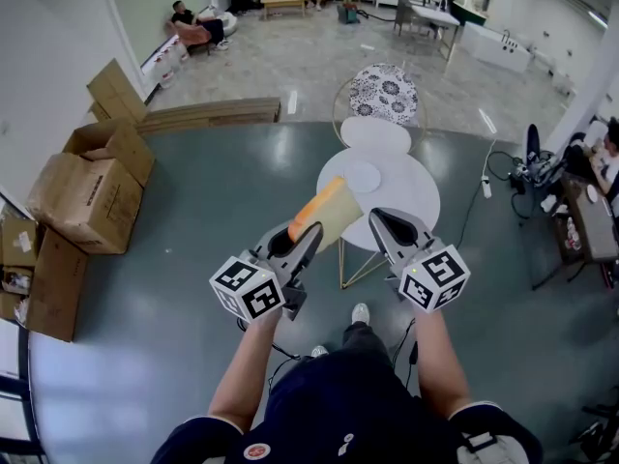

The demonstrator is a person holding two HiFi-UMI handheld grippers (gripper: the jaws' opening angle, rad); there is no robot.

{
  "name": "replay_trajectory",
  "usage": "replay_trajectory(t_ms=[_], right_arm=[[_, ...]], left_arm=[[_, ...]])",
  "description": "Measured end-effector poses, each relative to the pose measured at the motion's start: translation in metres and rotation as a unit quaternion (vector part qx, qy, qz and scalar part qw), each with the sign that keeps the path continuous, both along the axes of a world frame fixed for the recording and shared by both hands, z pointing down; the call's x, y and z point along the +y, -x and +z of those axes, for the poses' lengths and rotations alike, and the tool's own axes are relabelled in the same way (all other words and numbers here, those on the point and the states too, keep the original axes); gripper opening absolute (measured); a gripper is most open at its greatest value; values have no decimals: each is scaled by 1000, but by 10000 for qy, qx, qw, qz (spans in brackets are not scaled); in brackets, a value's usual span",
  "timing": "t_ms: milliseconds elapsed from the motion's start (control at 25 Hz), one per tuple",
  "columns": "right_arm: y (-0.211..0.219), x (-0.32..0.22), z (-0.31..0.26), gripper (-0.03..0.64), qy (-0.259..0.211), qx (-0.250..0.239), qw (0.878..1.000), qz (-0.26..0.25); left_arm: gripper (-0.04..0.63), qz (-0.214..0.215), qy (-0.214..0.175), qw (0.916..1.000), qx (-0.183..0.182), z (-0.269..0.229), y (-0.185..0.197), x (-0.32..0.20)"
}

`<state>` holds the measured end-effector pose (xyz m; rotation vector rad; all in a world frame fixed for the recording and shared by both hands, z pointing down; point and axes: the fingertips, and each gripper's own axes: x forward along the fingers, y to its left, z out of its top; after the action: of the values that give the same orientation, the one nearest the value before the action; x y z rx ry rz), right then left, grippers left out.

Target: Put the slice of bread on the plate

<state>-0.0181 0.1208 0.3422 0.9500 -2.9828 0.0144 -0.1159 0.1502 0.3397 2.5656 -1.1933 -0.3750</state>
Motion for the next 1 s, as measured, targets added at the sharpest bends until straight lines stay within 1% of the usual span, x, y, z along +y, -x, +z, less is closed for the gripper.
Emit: replay_trajectory(t_ms=[520, 800, 1000], right_arm=[[14, -6, 2, 8, 25, -1, 10000, 93], [8, -27, 4, 8, 48, -18, 9999, 142], [0, -53, 8, 8, 101, -49, 9998, 172]], left_arm=[[97, 79, -32, 10000, -22, 1, 13, -8], [97, 110, 57, 9999, -14, 7, 9, -29], [97, 118, 113, 9999, -32, 12, 2, -55]])
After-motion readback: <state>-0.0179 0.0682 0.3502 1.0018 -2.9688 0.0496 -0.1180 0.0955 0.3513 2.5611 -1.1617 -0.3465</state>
